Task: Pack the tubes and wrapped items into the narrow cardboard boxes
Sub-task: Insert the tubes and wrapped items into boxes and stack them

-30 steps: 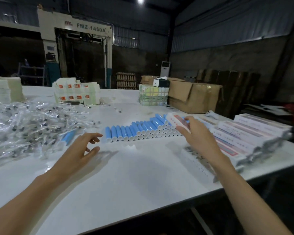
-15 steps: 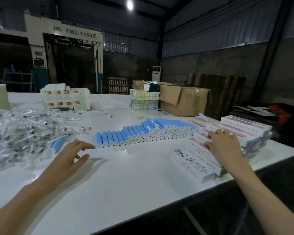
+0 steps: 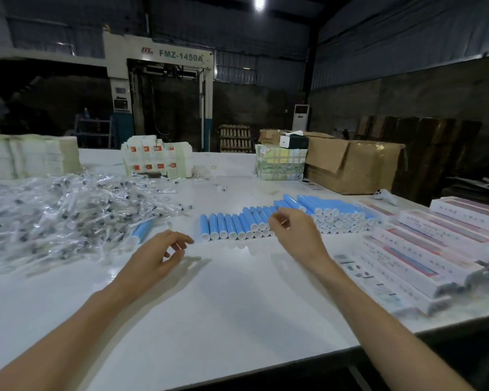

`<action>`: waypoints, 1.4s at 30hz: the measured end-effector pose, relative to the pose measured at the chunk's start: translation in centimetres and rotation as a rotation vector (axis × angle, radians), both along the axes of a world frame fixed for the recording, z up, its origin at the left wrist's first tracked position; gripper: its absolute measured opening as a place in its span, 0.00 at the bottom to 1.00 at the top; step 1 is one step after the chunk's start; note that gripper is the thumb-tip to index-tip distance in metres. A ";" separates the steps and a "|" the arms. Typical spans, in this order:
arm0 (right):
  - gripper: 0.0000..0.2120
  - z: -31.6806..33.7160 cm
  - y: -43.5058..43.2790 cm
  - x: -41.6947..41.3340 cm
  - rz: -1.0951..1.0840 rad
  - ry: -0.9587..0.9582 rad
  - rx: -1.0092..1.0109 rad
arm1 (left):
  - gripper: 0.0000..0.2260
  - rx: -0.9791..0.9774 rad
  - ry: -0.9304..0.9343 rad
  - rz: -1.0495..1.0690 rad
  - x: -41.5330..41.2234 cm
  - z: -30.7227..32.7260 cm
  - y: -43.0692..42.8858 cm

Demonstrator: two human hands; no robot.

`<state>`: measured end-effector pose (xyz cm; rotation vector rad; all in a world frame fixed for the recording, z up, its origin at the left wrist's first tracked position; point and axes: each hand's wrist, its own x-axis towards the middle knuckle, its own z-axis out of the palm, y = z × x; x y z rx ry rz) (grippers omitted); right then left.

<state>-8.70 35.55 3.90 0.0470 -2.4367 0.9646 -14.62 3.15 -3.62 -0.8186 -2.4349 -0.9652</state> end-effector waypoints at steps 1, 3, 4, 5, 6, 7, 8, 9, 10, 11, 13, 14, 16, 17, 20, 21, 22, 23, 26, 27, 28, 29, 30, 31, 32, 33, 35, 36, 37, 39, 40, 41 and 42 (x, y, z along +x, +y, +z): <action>0.08 -0.2 -2.4 -1.4 0.108 -0.013 -0.148 | 0.12 0.013 -0.019 0.032 0.2 0.2 0.0; 0.08 -1.0 -7.0 -4.1 0.252 -0.050 -0.407 | 0.10 0.028 -0.056 0.092 0.5 0.6 0.0; 0.09 -1.4 -9.1 -5.2 0.283 -0.081 -0.513 | 0.09 0.021 -0.062 0.121 0.7 0.7 0.0; 0.09 -2.0 -11.1 -6.3 0.298 -0.116 -0.599 | 0.08 0.002 -0.062 0.154 1.0 0.8 0.0; 0.10 -2.8 -12.8 -7.2 0.302 -0.143 -0.661 | 0.06 -0.019 -0.064 0.186 1.2 0.9 0.0; 0.10 -3.7 -14.1 -7.9 0.299 -0.156 -0.706 | 0.03 -0.037 -0.068 0.210 1.3 0.9 0.0; 0.09 -4.7 -15.1 -8.5 0.294 -0.161 -0.740 | 0.02 -0.053 -0.069 0.232 1.3 1.0 -0.1; 0.10 -5.7 -15.7 -9.1 0.288 -0.166 -0.758 | 0.03 -0.067 -0.069 0.257 1.3 1.0 -0.1; 0.10 -6.6 -16.0 -9.5 0.286 -0.174 -0.762 | 0.03 -0.083 -0.066 0.287 1.2 1.0 -0.2; 0.10 -7.4 -16.0 -10.0 0.292 -0.185 -0.755 | 0.04 -0.102 -0.059 0.319 1.1 1.0 -0.3; 0.10 -8.3 -15.7 -10.7 0.336 -0.211 -0.727 | 0.06 -0.131 -0.035 0.390 0.8 1.4 -0.6; 0.10 -8.5 -15.5 -11.0 0.357 -0.225 -0.722 | 0.08 -0.147 -0.024 0.430 0.6 1.6 -0.9; 0.10 -9.0 -15.2 -11.6 0.381 -0.233 -0.758 | 0.09 -0.178 -0.014 0.531 0.4 2.4 -2.3; 0.10 -9.1 -15.1 -11.8 0.389 -0.230 -0.785 | 0.09 -0.179 -0.019 0.585 0.3 2.8 -3.4; 0.10 -9.4 -15.3 -12.4 0.410 -0.223 -0.816 | 0.10 -0.226 -0.037 0.740 0.8 3.7 -8.2; 0.10 -9.5 -15.4 -12.6 0.420 -0.224 -0.815 | 0.11 -0.280 -0.040 0.807 1.2 3.9 -10.3; 0.10 -9.6 -15.5 -12.8 0.429 -0.226 -0.816 | 0.13 -0.341 -0.044 0.892 1.7 3.9 -12.4; 0.11 -9.7 -15.6 -12.9 0.435 -0.228 -0.818 | 0.15 -0.406 -0.049 0.995 2.3 4.0 -14.6; 0.11 -9.9 -15.8 -13.1 0.440 -0.228 -0.804 | 0.19 -0.545 -0.057 1.281 4.5 4.6 -21.0; 0.11 -10.0 -15.9 -13.1 0.442 -0.228 -0.792 | 0.20 -0.565 -0.038 1.358 5.2 4.8 -23.0; 0.11 -10.0 -15.9 -13.1 0.445 -0.229 -0.784 | 0.19 -0.589 -0.018 1.421 6.0 5.0 -24.9; 0.11 -10.0 -16.0 -13.1 0.449 -0.228 -0.779 | 0.18 -0.619 -0.012 1.465 6.6 5.3 -26.7; 0.11 -10.1 -16.0 -13.1 0.453 -0.226 -0.779 | 0.17 -0.648 -0.017 1.489 7.1 5.4 -28.4; 0.11 -10.1 -16.0 -13.1 0.455 -0.224 -0.779 | 0.16 -0.664 -0.031 1.500 7.6 5.6 -29.8; 0.11 -10.1 -15.9 -13.1 0.456 -0.223 -0.779 | 0.15 -0.680 -0.046 1.503 8.1 5.7 -31.0; 0.11 -10.0 -15.9 -13.1 0.455 -0.222 -0.779 | 0.16 -0.708 -0.051 1.504 8.3 5.8 -31.7; 0.11 -10.0 -15.9 -13.1 0.451 -0.223 -0.775 | 0.18 -0.763 -0.048 1.507 8.6 5.8 -32.4; 0.11 -9.9 -15.9 -13.0 0.450 -0.225 -0.769 | 0.18 -0.765 -0.045 1.510 8.7 5.9 -32.4; 0.11 -9.9 -16.0 -13.0 0.449 -0.226 -0.764 | 0.18 -0.767 -0.041 1.512 8.7 5.9 -32.3; 0.11 -9.8 -15.9 -12.8 0.453 -0.225 -0.758 | 0.18 -0.813 -0.030 1.500 8.8 6.1 -32.1; 0.11 -9.8 -15.9 -12.7 0.457 -0.223 -0.756 | 0.18 -0.845 -0.021 1.481 8.9 6.4 -32.0; 0.11 -9.8 -15.9 -12.7 0.464 -0.220 -0.752 | 0.18 -0.862 -0.005 1.457 9.1 6.8 -31.8; 0.11 -9.7 -15.8 -12.6 0.468 -0.219 -0.748 | 0.19 -0.858 0.020 1.429 9.2 7.2 -31.4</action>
